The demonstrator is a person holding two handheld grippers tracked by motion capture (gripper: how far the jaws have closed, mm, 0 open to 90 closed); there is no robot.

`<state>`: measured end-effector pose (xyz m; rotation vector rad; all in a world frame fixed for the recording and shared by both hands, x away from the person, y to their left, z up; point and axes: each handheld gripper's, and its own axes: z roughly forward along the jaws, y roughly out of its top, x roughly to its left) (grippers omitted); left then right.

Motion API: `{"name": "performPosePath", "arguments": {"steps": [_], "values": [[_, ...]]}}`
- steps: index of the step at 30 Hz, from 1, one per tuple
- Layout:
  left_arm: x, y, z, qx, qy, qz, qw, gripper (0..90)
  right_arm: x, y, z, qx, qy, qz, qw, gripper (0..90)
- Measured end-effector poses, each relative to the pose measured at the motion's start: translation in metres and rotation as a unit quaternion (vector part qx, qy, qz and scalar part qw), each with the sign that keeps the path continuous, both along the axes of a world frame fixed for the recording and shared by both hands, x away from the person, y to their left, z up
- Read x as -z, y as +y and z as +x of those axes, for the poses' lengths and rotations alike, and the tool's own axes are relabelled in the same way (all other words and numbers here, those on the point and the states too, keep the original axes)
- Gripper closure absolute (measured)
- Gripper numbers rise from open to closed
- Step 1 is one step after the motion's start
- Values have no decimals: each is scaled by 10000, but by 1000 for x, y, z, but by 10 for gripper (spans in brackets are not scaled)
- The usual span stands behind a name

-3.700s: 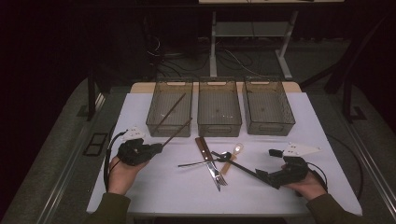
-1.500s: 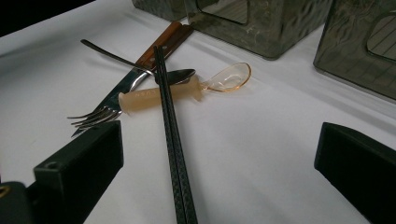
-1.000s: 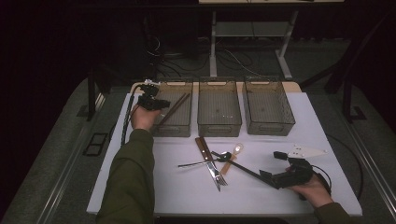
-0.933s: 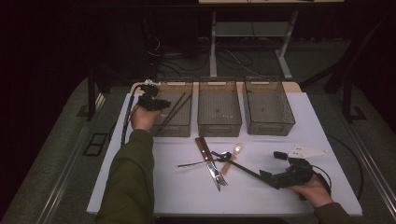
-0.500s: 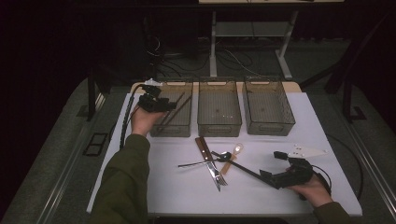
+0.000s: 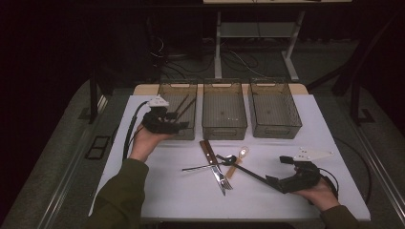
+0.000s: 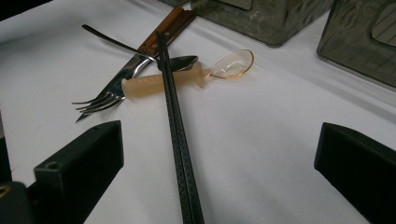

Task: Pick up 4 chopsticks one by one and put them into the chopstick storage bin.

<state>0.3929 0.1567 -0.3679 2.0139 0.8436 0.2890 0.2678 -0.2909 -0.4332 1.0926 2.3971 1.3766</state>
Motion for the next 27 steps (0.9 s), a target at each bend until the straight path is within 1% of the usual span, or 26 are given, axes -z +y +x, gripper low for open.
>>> {"name": "performPosePath", "arguments": {"steps": [3,6,8,12,15,18,19,21,23,25,27], "values": [[7,-1,-13,91,-22,-35,9999,258,0,1,0,-16,-49,-20,10000,11],[12,-1,-25,165,-41,-97,9998,225,0,2,0,-20,-33,-72,10000,11],[14,-2,-32,240,-61,-97,9996,196,0,1,-1,-13,-32,-69,10000,11],[18,-4,-47,401,-120,-161,9990,165,1,1,0,-2,81,-128,9999,11],[24,-5,-59,483,-151,-181,9986,139,0,1,0,-1,112,-127,9999,11],[29,-4,-68,523,-207,-141,9983,124,0,0,0,19,105,-125,9999,11],[31,-4,-71,527,-200,-153,9983,119,0,0,0,20,114,-125,9999,11],[34,-4,-77,546,-223,-116,9982,105,0,0,0,9,113,-140,9998,11],[38,-5,-83,579,-203,-73,9981,84,0,0,-1,18,122,-140,9998,11],[42,-5,-88,611,-219,-88,9979,61,0,-1,-1,23,115,-143,9998,11],[45,-5,-92,634,-182,-111,9978,42,0,-1,-1,21,116,-154,9998,12]]}}
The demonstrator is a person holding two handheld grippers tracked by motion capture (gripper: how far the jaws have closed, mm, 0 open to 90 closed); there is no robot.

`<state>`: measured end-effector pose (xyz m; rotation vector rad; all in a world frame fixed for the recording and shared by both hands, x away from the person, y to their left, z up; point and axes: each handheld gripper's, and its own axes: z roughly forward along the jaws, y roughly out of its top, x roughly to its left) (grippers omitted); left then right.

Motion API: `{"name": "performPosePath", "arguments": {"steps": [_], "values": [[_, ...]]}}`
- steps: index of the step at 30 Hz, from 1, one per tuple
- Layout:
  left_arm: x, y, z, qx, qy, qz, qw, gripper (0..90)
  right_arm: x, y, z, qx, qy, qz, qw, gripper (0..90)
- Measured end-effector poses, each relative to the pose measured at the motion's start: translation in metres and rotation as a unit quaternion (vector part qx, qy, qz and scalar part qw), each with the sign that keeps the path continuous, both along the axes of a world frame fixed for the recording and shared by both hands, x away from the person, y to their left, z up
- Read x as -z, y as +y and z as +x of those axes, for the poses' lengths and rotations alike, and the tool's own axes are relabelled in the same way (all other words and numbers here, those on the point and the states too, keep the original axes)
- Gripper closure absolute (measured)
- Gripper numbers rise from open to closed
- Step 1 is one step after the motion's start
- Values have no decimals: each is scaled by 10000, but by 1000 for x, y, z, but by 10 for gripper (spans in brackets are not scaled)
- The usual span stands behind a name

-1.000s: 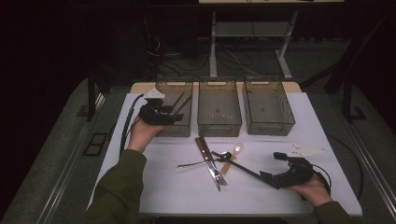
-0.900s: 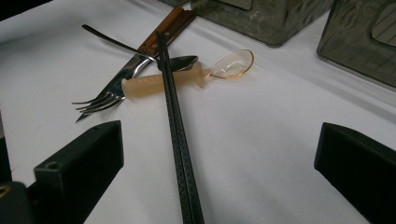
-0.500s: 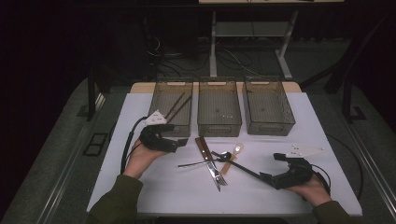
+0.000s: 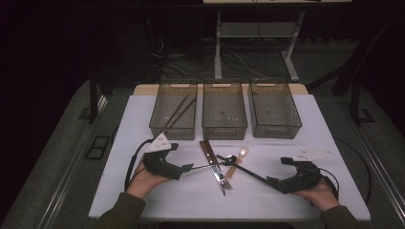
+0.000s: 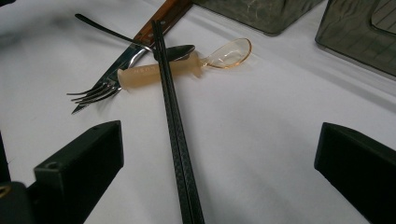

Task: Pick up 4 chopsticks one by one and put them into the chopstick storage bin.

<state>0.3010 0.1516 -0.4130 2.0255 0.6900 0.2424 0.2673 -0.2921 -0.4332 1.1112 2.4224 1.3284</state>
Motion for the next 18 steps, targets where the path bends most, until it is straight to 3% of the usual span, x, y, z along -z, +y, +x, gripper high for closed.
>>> {"name": "performPosePath", "arguments": {"steps": [10,18], "values": [[13,7,-21,89,36,-108,9999,0,-7,-3,-3,-41,-70,-53,10000,12],[26,0,-26,270,303,88,9991,0,-11,-4,-4,-102,-88,-134,9998,54]]}}
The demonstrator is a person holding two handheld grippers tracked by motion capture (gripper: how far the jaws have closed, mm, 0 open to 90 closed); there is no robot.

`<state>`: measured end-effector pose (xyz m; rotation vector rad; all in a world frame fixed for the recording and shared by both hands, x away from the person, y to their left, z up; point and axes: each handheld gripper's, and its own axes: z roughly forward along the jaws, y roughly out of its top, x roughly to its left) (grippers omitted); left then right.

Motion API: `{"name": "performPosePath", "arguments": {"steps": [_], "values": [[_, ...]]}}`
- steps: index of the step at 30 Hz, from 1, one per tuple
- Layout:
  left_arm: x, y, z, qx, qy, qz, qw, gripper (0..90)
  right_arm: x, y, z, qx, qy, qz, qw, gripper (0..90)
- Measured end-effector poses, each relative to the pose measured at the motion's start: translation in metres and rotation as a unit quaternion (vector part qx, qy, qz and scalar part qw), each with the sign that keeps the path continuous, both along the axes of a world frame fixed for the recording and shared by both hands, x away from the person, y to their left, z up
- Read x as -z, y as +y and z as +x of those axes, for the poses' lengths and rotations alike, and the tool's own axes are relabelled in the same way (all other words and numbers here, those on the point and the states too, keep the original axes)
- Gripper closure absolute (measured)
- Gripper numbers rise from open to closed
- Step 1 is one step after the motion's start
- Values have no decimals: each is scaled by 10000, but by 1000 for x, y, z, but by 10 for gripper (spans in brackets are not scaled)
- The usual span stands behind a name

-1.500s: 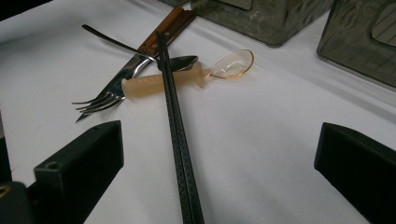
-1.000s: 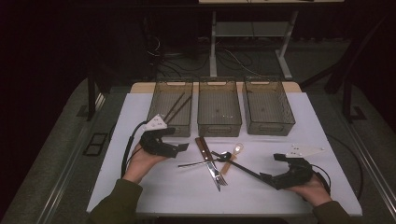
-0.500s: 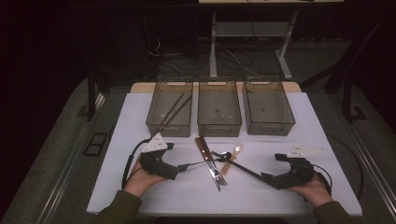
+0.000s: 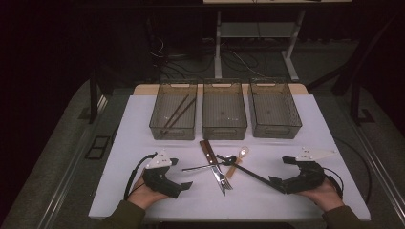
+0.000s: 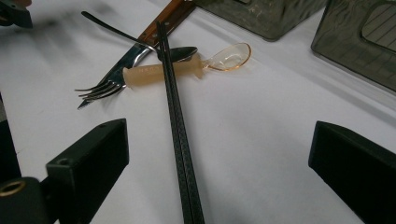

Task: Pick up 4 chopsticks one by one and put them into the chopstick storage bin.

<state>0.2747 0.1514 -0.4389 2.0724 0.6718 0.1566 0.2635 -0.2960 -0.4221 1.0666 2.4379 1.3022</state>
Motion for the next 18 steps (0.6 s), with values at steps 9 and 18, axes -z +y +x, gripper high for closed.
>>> {"name": "performPosePath", "arguments": {"steps": [9,18], "values": [[-2,2,0,-21,-15,10,10000,8,-7,3,5,-157,59,-32,9999,154],[-1,1,0,19,7,31,10000,10,-11,9,23,-436,194,-16,9989,308]]}}
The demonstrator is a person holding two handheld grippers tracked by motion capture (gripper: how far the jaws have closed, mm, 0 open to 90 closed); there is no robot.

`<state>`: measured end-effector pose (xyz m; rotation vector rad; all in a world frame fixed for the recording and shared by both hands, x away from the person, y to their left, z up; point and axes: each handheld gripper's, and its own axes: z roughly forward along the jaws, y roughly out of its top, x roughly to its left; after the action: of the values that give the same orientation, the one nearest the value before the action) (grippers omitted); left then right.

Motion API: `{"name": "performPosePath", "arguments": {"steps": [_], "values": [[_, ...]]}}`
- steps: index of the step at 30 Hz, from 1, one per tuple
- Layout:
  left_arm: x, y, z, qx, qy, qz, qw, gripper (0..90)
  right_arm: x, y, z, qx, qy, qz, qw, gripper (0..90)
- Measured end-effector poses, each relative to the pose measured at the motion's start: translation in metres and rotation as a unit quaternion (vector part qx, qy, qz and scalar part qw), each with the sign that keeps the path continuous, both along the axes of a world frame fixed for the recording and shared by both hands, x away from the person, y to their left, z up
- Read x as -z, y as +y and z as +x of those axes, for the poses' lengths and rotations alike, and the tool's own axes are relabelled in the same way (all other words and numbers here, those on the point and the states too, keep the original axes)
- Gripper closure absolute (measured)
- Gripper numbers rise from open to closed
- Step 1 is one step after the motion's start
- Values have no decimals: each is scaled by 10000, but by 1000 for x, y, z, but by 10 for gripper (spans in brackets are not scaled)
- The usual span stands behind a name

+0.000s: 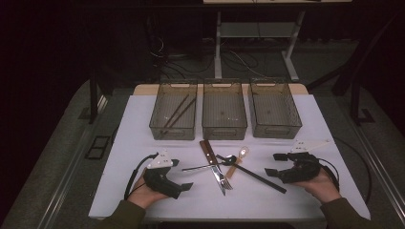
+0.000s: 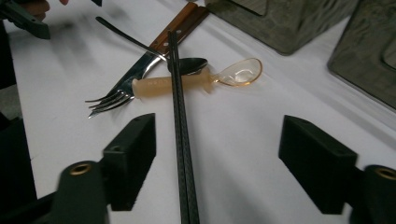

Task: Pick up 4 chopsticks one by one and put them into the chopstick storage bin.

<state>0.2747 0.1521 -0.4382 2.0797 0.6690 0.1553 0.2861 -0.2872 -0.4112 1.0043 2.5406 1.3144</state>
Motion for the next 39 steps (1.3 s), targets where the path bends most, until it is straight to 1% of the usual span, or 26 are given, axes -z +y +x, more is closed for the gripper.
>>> {"name": "performPosePath", "arguments": {"steps": [2,6,11,17,20,24,28,39], "values": [[0,0,0,3,2,-16,10000,11,0,4,3,-44,47,-2,10000,338],[-1,0,-1,49,-20,-46,10000,11,3,13,6,-112,78,-115,9998,399],[-2,0,-1,88,-34,-88,9999,11,6,17,6,-224,242,-233,9992,543],[-2,-1,-2,104,-25,-84,9999,11,12,22,6,-377,299,-602,9970,648],[-2,-1,-2,106,-26,-82,9999,11,14,24,5,-423,307,-726,9960,694],[-1,-1,-1,116,-33,-70,9999,11,15,24,5,-499,364,-798,9949,747],[-1,-1,-1,110,-34,-65,9999,11,17,26,5,-588,407,-896,9934,774],[-1,-1,-1,102,-26,-52,9999,11,20,27,5,-676,453,-1031,9913,781]]}}
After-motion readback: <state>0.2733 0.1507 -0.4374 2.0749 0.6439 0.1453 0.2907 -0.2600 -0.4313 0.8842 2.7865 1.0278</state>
